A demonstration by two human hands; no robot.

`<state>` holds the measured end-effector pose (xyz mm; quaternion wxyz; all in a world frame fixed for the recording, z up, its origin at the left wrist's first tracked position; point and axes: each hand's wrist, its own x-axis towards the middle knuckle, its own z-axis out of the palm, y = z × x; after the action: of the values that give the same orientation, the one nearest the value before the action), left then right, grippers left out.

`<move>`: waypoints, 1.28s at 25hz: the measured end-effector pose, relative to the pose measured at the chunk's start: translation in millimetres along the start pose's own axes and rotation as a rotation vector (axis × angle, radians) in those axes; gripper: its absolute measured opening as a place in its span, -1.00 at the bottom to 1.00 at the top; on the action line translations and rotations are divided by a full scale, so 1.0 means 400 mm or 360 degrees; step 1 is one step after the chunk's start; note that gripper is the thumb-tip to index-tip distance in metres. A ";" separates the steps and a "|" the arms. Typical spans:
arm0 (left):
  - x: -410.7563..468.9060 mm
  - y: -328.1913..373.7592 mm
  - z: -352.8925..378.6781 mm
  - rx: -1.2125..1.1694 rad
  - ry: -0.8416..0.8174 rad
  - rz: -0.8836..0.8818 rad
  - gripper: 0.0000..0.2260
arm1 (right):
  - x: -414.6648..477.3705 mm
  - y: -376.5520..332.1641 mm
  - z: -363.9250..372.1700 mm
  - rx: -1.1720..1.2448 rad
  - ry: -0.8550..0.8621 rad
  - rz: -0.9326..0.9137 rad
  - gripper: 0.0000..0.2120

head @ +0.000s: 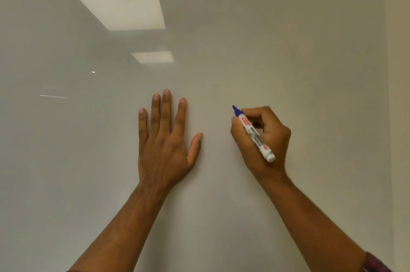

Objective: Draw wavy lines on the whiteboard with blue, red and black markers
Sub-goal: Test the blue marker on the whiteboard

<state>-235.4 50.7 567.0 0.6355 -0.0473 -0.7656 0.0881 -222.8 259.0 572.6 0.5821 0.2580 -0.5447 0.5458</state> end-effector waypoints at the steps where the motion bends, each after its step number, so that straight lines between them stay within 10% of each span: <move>1: 0.000 0.000 0.001 0.0000 -0.0003 -0.0002 -0.25 | 0.032 0.004 0.015 -0.0005 -0.0013 -0.0048 -0.90; 32: 0.000 0.001 0.004 -0.0009 0.0015 -0.0007 -0.27 | -0.332 0.133 -0.098 -0.0345 -0.0441 -0.0018 -0.91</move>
<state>-236.8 50.8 566.8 0.6391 -0.0478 -0.7630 0.0843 -232.5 261.4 424.9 0.5289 0.2695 -0.6739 0.4398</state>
